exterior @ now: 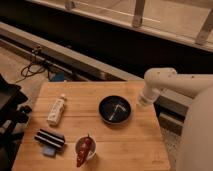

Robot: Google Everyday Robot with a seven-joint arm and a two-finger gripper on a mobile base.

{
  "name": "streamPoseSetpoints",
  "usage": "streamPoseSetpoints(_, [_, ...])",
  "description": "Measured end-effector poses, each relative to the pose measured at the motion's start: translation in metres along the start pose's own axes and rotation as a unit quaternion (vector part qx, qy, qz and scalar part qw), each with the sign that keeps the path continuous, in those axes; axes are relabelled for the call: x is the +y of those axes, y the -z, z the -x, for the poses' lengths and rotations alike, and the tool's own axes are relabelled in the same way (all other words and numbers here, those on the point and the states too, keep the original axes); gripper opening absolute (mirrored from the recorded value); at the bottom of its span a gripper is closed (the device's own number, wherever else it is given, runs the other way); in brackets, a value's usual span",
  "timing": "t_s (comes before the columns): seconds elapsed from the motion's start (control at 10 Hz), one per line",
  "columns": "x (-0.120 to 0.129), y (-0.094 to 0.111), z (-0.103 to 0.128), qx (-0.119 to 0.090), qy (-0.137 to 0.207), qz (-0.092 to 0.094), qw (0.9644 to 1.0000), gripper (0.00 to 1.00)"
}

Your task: Push the ceramic bowl across the table

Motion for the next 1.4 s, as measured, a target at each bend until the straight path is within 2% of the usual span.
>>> streamPoseSetpoints(0.4, [-0.010, -0.029, -0.012, 0.007, -0.020, 0.017, 0.9996, 0.03])
streamPoseSetpoints(0.6, [-0.013, -0.045, -0.018, 0.017, -0.028, 0.033, 0.9989, 0.03])
streamPoseSetpoints(1.0, [-0.001, -0.077, -0.011, 0.036, -0.004, 0.073, 0.9966, 0.04])
streamPoseSetpoints(1.2, [0.015, -0.094, 0.009, 0.045, 0.021, 0.089, 0.9947, 0.17])
streamPoseSetpoints(1.4, [0.018, -0.093, 0.014, 0.048, 0.020, 0.077, 0.9957, 0.14])
